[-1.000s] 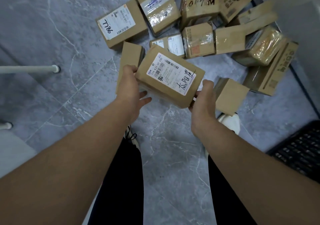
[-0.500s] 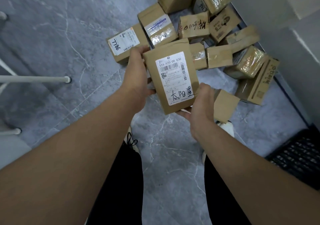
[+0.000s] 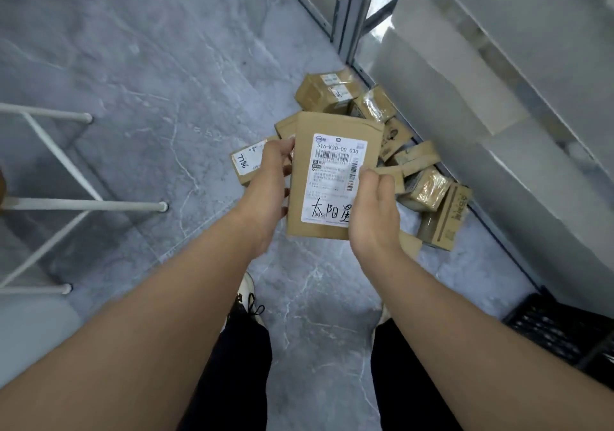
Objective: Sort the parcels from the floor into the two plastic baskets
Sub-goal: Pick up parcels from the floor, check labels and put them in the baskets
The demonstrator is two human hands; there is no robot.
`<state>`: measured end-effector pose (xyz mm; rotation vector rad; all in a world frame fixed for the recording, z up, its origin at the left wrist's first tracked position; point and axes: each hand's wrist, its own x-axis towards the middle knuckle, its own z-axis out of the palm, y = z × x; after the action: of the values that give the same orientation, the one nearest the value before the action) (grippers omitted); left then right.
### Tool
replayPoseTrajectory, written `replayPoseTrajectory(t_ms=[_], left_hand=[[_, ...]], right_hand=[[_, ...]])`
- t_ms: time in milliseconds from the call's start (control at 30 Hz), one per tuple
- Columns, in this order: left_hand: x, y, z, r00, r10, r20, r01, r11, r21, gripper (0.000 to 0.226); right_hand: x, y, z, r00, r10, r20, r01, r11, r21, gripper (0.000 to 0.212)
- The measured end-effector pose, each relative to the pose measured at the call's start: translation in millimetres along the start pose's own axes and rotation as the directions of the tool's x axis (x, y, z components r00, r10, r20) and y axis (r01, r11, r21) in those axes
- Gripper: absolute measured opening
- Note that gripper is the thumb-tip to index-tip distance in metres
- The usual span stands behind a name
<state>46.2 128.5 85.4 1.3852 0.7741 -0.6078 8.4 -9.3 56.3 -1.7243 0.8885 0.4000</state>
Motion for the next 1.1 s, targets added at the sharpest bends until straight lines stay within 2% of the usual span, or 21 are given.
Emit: replayPoseTrajectory(t_ms=[167,267,433,533,633,833,1100], left_hand=[[-66,66,-7,0.995,0.074,0.065,-0.076,0.996,0.037,0.047],[-107,109,-14,0.988,0.133,0.076,-0.135,0.991,0.015,0.04],[-184,176,-20,0.948,0.236,0.214,-0.251,0.967,0.043,0.046],[-240,216,-20,0.913,0.286,0.291,-0.319,0.945,0.073,0.048],[-302,253,-18,0.872,0.35,0.343,-0.399,0.913,0.083,0.044],[-422,300,7,0.748,0.488,0.451,-0.551,0.834,0.012,0.04],[-561,326,47,0.544,0.674,0.499,-0.74,0.666,-0.094,0.04]], right_hand=[[-46,-74,-27,0.994,-0.106,-0.011,0.106,0.994,-0.029,0.037],[-82,-118,-51,0.985,-0.168,-0.034,0.168,0.986,-0.016,0.038],[-166,-181,-83,0.939,-0.299,-0.171,0.305,0.952,0.01,0.048],[-221,-217,-102,0.907,-0.335,-0.255,0.358,0.933,0.048,0.037],[-279,-256,-128,0.873,-0.361,-0.329,0.406,0.91,0.079,0.038],[-377,-313,-199,0.768,-0.432,-0.473,0.528,0.845,0.084,0.045],[-480,-355,-296,0.618,-0.57,-0.541,0.71,0.701,0.071,0.042]])
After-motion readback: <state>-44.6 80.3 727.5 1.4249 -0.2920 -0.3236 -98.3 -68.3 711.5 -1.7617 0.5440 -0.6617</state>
